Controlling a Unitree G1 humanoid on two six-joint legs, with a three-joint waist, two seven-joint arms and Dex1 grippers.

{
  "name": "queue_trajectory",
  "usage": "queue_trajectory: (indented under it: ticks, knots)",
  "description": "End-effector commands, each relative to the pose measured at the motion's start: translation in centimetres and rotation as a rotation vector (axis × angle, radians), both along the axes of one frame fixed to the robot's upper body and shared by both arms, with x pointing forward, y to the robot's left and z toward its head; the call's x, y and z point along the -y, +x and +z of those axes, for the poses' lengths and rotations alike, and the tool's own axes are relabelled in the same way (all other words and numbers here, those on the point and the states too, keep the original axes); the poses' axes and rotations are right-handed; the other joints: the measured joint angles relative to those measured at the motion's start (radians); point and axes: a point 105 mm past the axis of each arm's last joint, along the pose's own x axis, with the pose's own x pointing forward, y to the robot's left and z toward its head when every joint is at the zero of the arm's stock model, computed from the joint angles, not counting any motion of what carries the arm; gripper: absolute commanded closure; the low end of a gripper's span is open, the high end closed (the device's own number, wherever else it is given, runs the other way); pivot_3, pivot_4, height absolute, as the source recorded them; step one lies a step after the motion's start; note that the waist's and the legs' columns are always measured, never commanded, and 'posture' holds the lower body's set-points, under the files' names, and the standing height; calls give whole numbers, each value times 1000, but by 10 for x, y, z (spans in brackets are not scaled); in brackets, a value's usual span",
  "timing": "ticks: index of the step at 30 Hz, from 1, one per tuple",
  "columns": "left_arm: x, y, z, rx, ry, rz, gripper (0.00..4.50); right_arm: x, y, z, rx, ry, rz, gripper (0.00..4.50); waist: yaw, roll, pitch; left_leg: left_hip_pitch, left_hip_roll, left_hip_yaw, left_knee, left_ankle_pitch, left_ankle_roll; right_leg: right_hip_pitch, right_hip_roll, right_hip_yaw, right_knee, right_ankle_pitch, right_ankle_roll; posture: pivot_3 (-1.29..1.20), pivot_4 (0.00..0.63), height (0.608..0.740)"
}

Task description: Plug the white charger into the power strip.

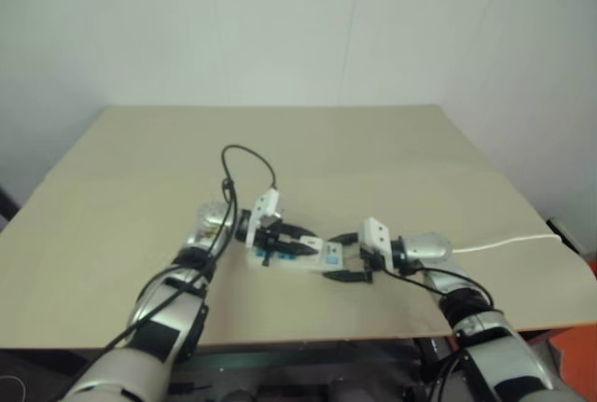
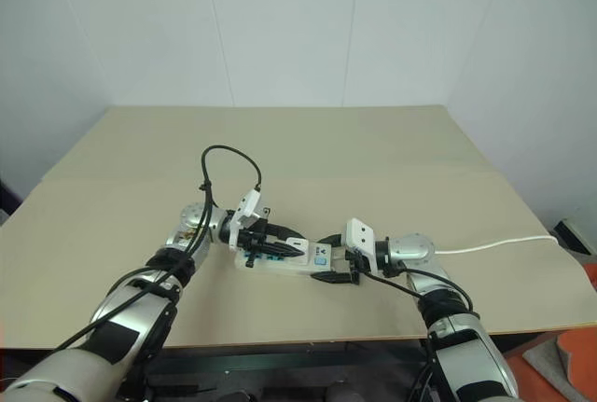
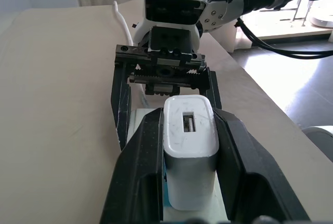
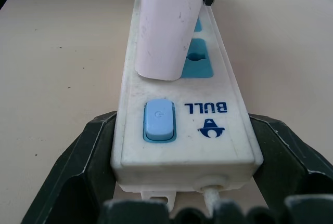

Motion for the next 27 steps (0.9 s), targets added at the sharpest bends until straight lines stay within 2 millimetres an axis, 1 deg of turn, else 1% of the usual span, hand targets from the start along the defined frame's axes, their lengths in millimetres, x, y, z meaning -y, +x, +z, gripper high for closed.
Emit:
queue_trajectory:
  ticks: [1,3,7,10,12,13,15,17,19,20,21,24,27]
  knots:
    - [-29,-7,-58,-162,221,120,3488,6,-8,-13,-13,-67,23,1094,0,0,0,3,0,0,0,0,0,3,0,0,-1,0,0,0,150,740]
    - [-30,-8,-61,-181,237,122,3488,6,-8,-13,-13,-69,22,1094,0,0,0,5,0,-1,-1,-5,-8,5,0,0,-1,-1,-2,0,150,740]
    - [-30,-10,-62,-176,240,111,3488,6,-8,-14,-11,-73,21,1094,0,0,-2,6,0,-1,-1,-5,-8,6,0,0,-1,-2,-2,0,150,740]
    - [-29,-9,-57,-189,207,107,3488,6,-8,-15,-10,-75,21,1094,0,0,-3,6,0,-1,-1,-5,-8,6,0,0,-1,-2,-2,0,150,740]
    - [-28,-9,-55,-167,198,96,2773,6,-8,-15,-8,-76,21,1094,-1,1,-3,6,0,-1,-1,-5,-8,6,0,0,-1,-2,-2,0,150,740]
    - [-28,-9,-55,-156,200,94,2567,6,-8,-15,-7,-77,21,1094,-3,3,-3,6,-1,-1,-1,-5,-8,6,0,0,-1,-2,-2,0,150,740]
    - [-28,-9,-53,-143,194,94,1929,6,-8,-15,-7,-77,21,1094,-1,3,-3,5,-1,-1,-3,-5,-8,4,0,1,-2,-2,-2,0,150,740]
    - [-28,-6,-49,-139,174,106,1214,6,-8,-15,-6,-78,21,1094,-2,3,-3,5,-1,-1,-4,-5,-8,4,0,0,-2,-3,-3,0,150,740]
    - [-28,-3,-44,-123,159,111,625,7,-8,-15,-5,-79,21,1094,-2,3,-3,5,-1,-1,-4,-5,-9,4,0,1,-2,-3,-3,0,150,740]
    - [-29,-2,-41,-116,151,107,237,7,-8,-15,-6,-79,21,1094,-2,3,-3,5,-1,-1,-4,-5,-9,4,0,1,-2,-3,-3,0,150,740]
    - [-31,-2,-36,-107,138,96,39,7,-8,-15,-5,-80,21,1094,-2,3,-3,5,-1,-1,-4,-5,-9,4,0,1,-2,-3,-3,0,150,740]
    - [-37,0,-23,-92,116,79,39,7,-8,-15,-3,-84,19,1094,-2,3,-3,4,-1,-1,-4,-5,-9,2,0,1,-2,-3,-3,0,150,740]
    - [-48,5,-6,-51,92,96,39,9,-7,-15,-21,-83,13,1094,-6,3,-1,0,-1,-1,-4,-5,-9,-1,0,1,-2,-3,-3,0,150,740]
